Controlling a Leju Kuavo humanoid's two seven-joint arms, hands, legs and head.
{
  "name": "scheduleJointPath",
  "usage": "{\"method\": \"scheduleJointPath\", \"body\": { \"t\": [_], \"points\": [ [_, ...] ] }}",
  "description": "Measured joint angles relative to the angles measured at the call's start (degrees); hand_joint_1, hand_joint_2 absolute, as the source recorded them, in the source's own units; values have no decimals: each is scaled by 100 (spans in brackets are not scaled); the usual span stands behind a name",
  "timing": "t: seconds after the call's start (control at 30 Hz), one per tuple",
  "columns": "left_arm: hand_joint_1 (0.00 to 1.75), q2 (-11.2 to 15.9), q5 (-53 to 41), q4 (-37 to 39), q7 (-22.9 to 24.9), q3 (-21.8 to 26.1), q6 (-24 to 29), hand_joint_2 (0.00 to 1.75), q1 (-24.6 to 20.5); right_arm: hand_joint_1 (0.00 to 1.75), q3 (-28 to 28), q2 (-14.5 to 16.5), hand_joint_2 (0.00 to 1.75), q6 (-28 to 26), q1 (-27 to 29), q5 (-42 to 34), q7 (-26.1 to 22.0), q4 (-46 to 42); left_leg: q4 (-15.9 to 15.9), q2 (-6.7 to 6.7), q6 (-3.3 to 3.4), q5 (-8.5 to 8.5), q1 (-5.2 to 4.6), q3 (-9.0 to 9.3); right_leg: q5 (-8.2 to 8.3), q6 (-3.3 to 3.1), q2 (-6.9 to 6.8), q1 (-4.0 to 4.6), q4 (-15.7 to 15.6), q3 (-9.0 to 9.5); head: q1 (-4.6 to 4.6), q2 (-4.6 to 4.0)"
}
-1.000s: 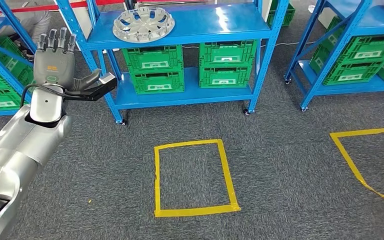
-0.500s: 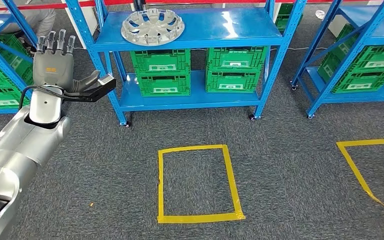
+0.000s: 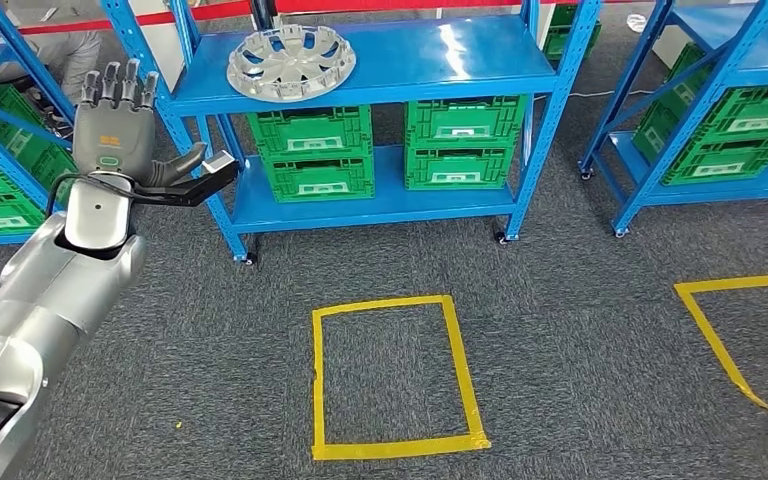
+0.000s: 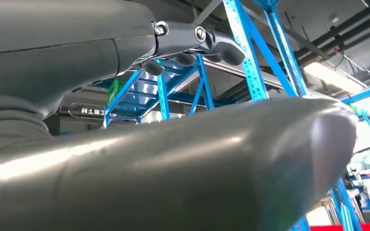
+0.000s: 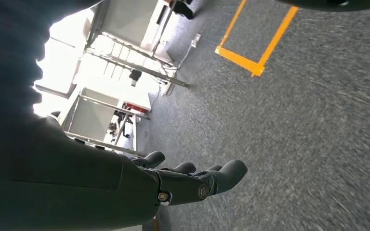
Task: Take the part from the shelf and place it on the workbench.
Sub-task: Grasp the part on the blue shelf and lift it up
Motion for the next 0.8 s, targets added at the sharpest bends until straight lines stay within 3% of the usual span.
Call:
{"method": "scheduleJointPath", "body": {
  "t": [0.13,0.2,0.3,0.33,0.37,0.4,0.47,0.5,0.53,0.67,0.73,0.8],
  "points": [
    [0,-2,-8,-3,15,-18,-12,0,-4,0,0,7,175,0,-12,7,-1,2,-191,-6,119,54,-17,122,-59,140,-2,13,-10,24,-2,0],
    [0,-7,-13,-7,21,-22,-13,0,-23,0,0,9,175,0,-18,8,-4,2,-243,-8,179,64,18,177,-200,193,-3,15,227,-75,5,0],
    [0,-36,-26,-2,9,-61,-41,0,-29,0,1,10,175,0,-21,7,-11,2,-248,-14,244,26,16,204,-606,240,-3,7,1273,-667,14,0],
    [0,-43,-31,2,-2,-86,-59,0,-17,0,1,10,175,0,-18,7,-15,3,-238,-18,254,6,11,209,-632,250,-3,7,1509,-833,14,0],
    [0,-50,-36,5,-16,-119,-84,0,-7,0,1,10,175,0,-15,7,-22,3,-226,-23,255,-15,9,217,-552,253,-3,7,1544,-903,14,0],
    [0,-56,-39,7,-34,-160,-115,0,-2,0,1,10,175,0,-12,7,-30,4,-211,-30,248,-40,9,231,-367,249,-4,7,1340,-850,14,0],
    [0,-73,-41,10,-67,-264,-200,0,-2,0,1,9,175,0,-12,7,-45,4,-178,-40,214,-101,4,268,52,218,-9,10,585,-534,13,0],
    [0,-80,-41,14,-85,-336,-248,0,-6,0,1,9,175,0,-16,7,-51,4,-162,-47,188,-129,-7,277,164,193,-8,16,267,-385,12,0],
    [0,-87,-41,19,-101,-410,-288,0,-6,0,1,9,175,0,-20,6,-55,4,-157,-53,159,-148,-18,282,198,169,-7,23,83,-294,10,0],
    [0,-104,-45,36,-145,-618,-358,0,-15,0,0,14,175,0,-19,3,-67,5,-135,-55,29,-213,-16,275,160,56,-3,23,-31,-208,8,0],
    [0,-104,-45,50,-144,-708,-361,0,-48,0,-1,17,175,0,-27,4,-79,5,229,-35,-40,-400,2,102,150,0,-5,-2,-72,-142,1,0],
    [0,-101,-44,70,-143,-770,-366,0,-48,0,-1,16,175,0,-31,4,-88,6,938,-18,-88,-655,19,-273,114,-37,-5,-7,-78,-92,-5,0]
  ]
}}
